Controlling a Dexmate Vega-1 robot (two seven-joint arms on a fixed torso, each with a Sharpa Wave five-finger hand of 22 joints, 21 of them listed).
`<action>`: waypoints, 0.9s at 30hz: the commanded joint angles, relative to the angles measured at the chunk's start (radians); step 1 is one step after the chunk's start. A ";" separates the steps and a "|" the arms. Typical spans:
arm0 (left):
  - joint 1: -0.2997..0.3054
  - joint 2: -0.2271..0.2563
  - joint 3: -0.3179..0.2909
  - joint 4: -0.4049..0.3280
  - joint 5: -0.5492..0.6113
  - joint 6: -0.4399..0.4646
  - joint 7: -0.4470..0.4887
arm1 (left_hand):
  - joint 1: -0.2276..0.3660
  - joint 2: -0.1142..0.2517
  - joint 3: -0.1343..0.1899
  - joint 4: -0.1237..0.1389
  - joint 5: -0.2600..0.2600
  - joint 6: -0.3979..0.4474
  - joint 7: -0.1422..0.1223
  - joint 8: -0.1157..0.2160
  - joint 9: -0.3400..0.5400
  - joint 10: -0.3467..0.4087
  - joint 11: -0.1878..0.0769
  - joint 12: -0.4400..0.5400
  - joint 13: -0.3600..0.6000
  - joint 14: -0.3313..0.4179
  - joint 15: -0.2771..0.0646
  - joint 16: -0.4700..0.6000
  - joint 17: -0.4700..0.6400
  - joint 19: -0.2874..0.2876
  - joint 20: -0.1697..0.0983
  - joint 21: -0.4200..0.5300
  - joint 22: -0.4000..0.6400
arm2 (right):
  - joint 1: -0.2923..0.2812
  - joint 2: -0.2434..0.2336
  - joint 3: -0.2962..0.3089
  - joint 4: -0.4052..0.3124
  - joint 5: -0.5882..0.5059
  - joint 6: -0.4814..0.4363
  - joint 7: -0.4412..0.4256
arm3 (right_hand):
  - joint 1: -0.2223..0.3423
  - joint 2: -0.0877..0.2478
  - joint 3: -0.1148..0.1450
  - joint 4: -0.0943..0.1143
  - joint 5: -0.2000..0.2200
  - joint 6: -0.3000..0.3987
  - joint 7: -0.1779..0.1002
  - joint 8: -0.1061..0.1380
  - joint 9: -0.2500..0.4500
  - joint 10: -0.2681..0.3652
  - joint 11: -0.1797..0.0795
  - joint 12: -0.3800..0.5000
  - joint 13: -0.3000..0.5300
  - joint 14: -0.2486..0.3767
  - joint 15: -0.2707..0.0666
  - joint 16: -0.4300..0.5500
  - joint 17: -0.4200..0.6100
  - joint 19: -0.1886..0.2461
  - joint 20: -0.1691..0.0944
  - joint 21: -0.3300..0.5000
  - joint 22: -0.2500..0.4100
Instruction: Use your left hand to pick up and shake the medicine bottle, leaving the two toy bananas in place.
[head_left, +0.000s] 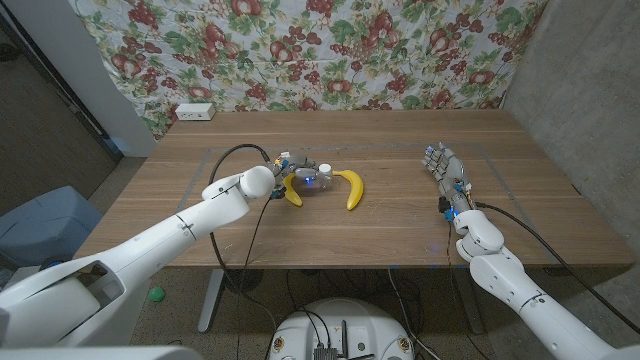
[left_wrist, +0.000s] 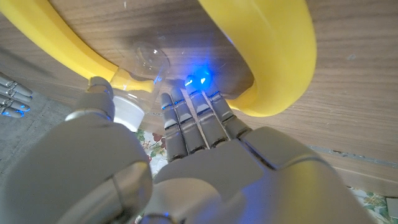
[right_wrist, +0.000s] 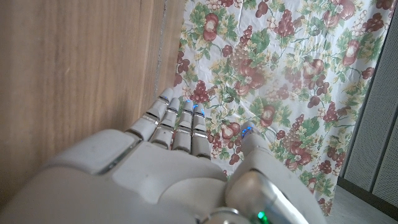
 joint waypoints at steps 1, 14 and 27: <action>0.027 0.016 -0.023 -0.050 -0.021 0.026 0.037 | -0.025 -0.001 -0.014 -0.008 0.001 -0.143 0.001 0.001 0.001 -0.157 0.027 -0.001 -0.013 -0.123 -0.001 0.006 -0.031 -0.070 0.036 -0.064 0.004 | -0.004 -0.004 0.001 -0.008 -0.001 0.001 0.002 | -0.002 0.004 -0.004 0.000 -0.005 -0.003 0.003 0.000 0.003 0.006 0.003 0.000 -0.001 0.004 0.003 -0.004 0.001 0.014 0.002 -0.002 0.005; 0.089 0.026 -0.079 -0.055 -0.070 -0.098 0.117 | -0.092 0.023 -0.032 -0.007 0.001 -0.495 -0.024 0.004 -0.006 -0.533 0.079 0.008 -0.066 -0.425 0.098 0.005 -0.090 -0.234 0.107 -0.234 0.006 | -0.013 -0.009 0.003 -0.022 -0.008 0.000 -0.005 | -0.006 0.003 -0.006 0.001 -0.005 -0.003 0.005 0.000 0.002 0.006 0.003 0.000 -0.001 0.003 0.002 -0.006 0.001 0.016 0.003 -0.007 0.005; 0.155 0.008 -0.160 0.006 -0.168 -0.351 0.172 | -0.182 0.036 -0.053 0.020 0.004 -0.562 -0.070 0.006 -0.010 -0.644 0.085 0.013 -0.090 -0.575 0.095 0.001 -0.089 -0.351 0.136 -0.330 0.006 | -0.007 -0.005 -0.002 -0.021 -0.009 -0.008 -0.008 | -0.008 0.002 -0.007 0.000 -0.005 -0.004 0.004 0.000 0.002 0.005 0.004 -0.001 -0.002 0.003 0.002 -0.008 0.000 0.015 0.003 -0.012 0.006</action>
